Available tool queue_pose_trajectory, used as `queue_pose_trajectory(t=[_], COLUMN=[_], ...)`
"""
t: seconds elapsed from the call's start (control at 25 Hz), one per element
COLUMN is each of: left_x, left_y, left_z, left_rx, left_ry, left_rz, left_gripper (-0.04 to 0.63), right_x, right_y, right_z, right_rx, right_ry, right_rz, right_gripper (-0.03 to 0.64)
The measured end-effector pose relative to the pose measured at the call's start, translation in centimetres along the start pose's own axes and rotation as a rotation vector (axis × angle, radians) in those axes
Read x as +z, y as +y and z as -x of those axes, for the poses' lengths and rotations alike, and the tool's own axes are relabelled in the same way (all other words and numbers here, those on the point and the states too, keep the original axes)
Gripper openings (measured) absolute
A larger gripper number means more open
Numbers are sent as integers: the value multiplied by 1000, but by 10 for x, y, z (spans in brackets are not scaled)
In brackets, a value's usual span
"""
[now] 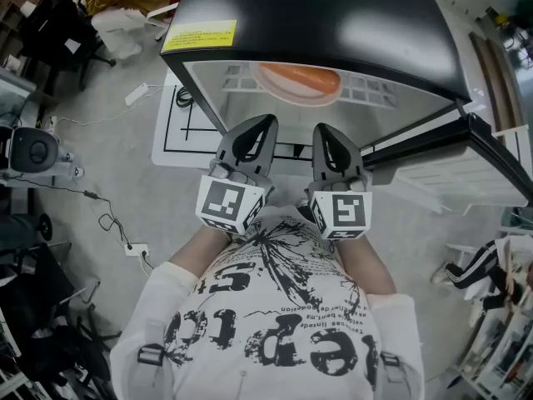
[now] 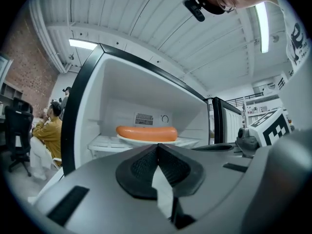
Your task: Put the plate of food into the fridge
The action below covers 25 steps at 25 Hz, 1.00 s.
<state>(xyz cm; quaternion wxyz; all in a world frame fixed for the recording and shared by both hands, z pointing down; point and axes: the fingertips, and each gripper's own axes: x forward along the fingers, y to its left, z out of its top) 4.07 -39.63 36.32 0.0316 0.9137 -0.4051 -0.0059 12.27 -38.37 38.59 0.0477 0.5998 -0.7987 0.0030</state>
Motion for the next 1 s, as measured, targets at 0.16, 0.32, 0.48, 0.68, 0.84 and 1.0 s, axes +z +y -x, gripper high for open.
queue_pose_trajectory(t=[0.16, 0.32, 0.48, 0.68, 0.84, 1.0], left_x=[-1, 0, -8, -10, -10, -14], left_y=[5, 7, 5, 3, 2, 6], left_z=[3, 8, 9, 11, 12, 12], left_rx=[-6, -15, -34, -54, -62, -54], left_ry=[-4, -13, 2, -15, -17, -12], left_rz=[16, 24, 43, 77, 74, 91], left_gripper=[8, 8, 8, 8, 8, 8], right_x=[0, 2, 0, -5, -3, 2], right_y=[3, 1, 1, 2, 2, 2], right_z=[1, 3, 6, 8, 9, 8], right_rx=[-13, -42, -56, -58, -65, -75], right_ry=[1, -12, -13, -1, -19, -41], right_rz=[-6, -29, -28, -28, -26, -26], right_gripper=[-2, -2, -1, -1, -1, 0])
